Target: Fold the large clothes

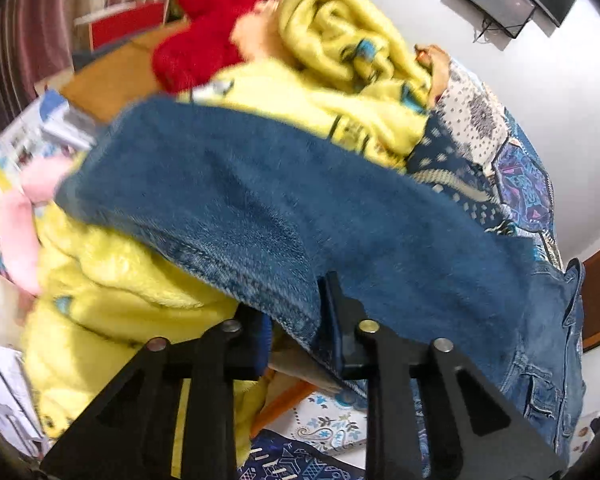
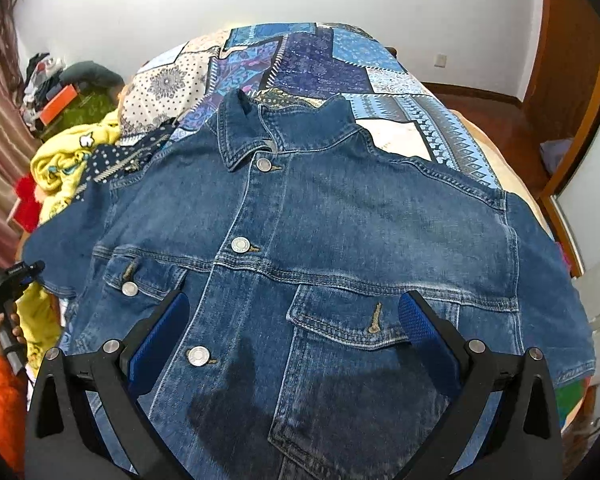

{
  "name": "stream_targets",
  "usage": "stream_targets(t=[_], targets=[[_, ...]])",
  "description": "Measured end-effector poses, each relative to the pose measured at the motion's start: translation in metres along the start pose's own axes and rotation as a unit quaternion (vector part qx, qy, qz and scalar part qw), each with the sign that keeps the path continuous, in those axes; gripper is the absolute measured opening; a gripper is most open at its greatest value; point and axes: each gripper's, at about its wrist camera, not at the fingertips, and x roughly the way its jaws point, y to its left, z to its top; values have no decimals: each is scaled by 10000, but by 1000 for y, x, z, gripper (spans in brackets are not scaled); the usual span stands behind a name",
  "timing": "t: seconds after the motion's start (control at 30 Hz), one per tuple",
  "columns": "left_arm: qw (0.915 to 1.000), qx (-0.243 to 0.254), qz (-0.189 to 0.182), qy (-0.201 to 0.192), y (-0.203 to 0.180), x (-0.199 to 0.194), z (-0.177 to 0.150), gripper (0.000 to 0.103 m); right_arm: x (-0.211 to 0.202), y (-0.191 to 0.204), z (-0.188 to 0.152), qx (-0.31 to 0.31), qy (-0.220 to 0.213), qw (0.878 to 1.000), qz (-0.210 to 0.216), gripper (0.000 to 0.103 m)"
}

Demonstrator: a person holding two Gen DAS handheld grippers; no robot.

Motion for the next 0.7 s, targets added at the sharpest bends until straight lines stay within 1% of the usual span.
stream_targets(t=[0.03, 0.1, 0.17, 0.23, 0.3, 0.4, 0.5, 0.57, 0.6, 0.67, 0.7], targets=[[9998, 95, 31, -145, -7, -11, 4, 12, -2, -2, 0, 31, -10, 10000, 36, 103], [9990, 262, 80, -359, -18, -29, 9, 11, -6, -5, -2, 80, -33, 9999, 100, 103], [9967, 491, 34, -638, -39, -51, 19, 9, -10, -8, -3, 102, -51, 9999, 120, 103], [9943, 663, -75, -829, -62, -66, 28, 9, -16, -14, -5, 138, -92, 9998, 116, 103], [9892, 955, -238, -1089, -95, -87, 34, 8, -21, -20, -6, 192, -139, 9997, 113, 103], [9795, 1411, -495, -1347, -146, -109, 35, 7, -30, -30, -8, 295, -204, 9992, 152, 103], [9640, 1987, -834, -1556, -206, -130, 20, 7, -38, -38, -10, 347, -333, 9988, 125, 103], [9551, 2265, -1166, -1512, -240, -137, 4, 7, -43, -44, -11, 364, -379, 9986, 108, 103], [9513, 2387, -1273, -1480, -256, -137, -4, 7, -46, -49, -12, 396, -390, 9984, 101, 103], [9412, 2762, -1452, -1292, -295, -132, -28, 7, -48, -54, -15, 435, -406, 9982, 96, 103], [9383, 2872, -1495, -1214, -307, -129, -37, 7, -50, -58, -17, 472, -417, 9980, 98, 103]])
